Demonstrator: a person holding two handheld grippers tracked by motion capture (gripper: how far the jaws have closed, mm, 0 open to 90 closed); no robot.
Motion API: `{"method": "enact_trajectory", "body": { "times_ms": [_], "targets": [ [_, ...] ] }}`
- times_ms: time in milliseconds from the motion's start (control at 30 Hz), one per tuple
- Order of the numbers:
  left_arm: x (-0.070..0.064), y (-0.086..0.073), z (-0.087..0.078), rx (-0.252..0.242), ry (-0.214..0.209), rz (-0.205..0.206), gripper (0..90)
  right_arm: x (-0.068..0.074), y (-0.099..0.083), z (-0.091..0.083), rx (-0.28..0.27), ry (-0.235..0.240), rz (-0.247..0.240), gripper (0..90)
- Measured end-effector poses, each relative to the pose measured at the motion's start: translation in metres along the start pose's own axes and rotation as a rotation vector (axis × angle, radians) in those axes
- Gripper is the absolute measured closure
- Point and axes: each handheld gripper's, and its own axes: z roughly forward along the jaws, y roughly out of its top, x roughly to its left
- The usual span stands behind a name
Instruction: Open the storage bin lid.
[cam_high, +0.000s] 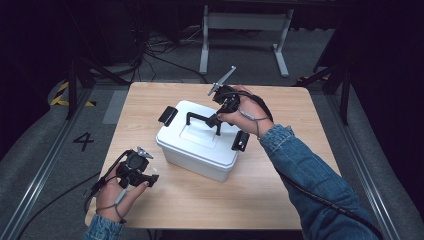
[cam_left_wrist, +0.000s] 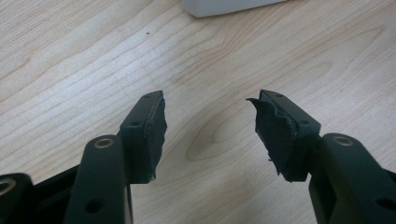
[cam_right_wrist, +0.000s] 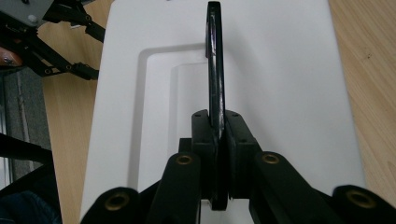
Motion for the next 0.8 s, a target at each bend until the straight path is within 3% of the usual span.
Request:
{"method": "enact_trajectory", "body": {
  "times_ms": [433,800],
  "targets": [
    [-0.002,-0.001,0.002,0.009,-0.001,-0.006,43.4,0.004,0.003,-0.011,-0.027,-0.002,-0.011,85.0],
    [-0.004,-0.001,0.002,0.012,-0.008,-0.015,43.3,0.008,0.005,-0.041,-0.081,-0.026,-0.022,85.0]
  ]
}}
